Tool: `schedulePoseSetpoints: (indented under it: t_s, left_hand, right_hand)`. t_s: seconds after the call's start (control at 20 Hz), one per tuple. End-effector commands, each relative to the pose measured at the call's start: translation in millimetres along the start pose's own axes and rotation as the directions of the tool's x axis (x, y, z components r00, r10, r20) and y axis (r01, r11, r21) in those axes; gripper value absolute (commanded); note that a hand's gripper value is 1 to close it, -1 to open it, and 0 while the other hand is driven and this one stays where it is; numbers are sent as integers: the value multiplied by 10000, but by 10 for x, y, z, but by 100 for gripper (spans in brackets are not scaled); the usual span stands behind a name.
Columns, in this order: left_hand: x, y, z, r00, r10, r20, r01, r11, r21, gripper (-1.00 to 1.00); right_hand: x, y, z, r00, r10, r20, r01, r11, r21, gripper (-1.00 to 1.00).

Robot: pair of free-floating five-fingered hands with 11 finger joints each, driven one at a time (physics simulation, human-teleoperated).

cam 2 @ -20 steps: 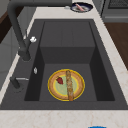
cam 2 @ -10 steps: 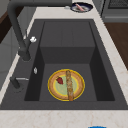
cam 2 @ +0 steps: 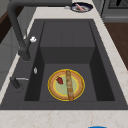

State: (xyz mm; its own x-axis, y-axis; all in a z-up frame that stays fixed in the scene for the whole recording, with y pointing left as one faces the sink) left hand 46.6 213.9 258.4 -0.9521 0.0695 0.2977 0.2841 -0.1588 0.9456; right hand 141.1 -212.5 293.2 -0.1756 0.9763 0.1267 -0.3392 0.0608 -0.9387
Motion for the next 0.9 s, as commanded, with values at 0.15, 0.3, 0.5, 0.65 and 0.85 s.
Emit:
schedulePoseSetpoints:
  t_s: [0.15, 0.3, 0.5, 0.65, 0.85]
  left_hand:
    - [0, 0, 0, 10000, -3, -2, 3, 10000, 3, 0]
    - [0, 0, 0, 10000, -6, -4, 6, 10000, 5, 0]
    - [-1, 0, 0, 10000, -8, -5, 8, 10000, 6, 0]
    - [-1, 0, 0, 10000, -9, -6, 9, 10000, 7, 0]
    - [-1, 0, 0, 10000, -10, -7, 10, 10000, 8, 0]
  right_hand:
    - [249, -55, -522, 9982, 592, -135, -602, 9939, -919, -100]
    - [389, -57, -665, 9973, 731, -120, -740, 9823, -1720, -100]
    - [485, -120, -879, 9980, 627, -76, -627, 9680, -2431, -100]
    - [638, -178, -1107, 9965, 821, -153, -832, 9604, -2661, -100]
    - [798, -254, -1395, 9944, 1015, -287, -1053, 9433, -3148, -100]
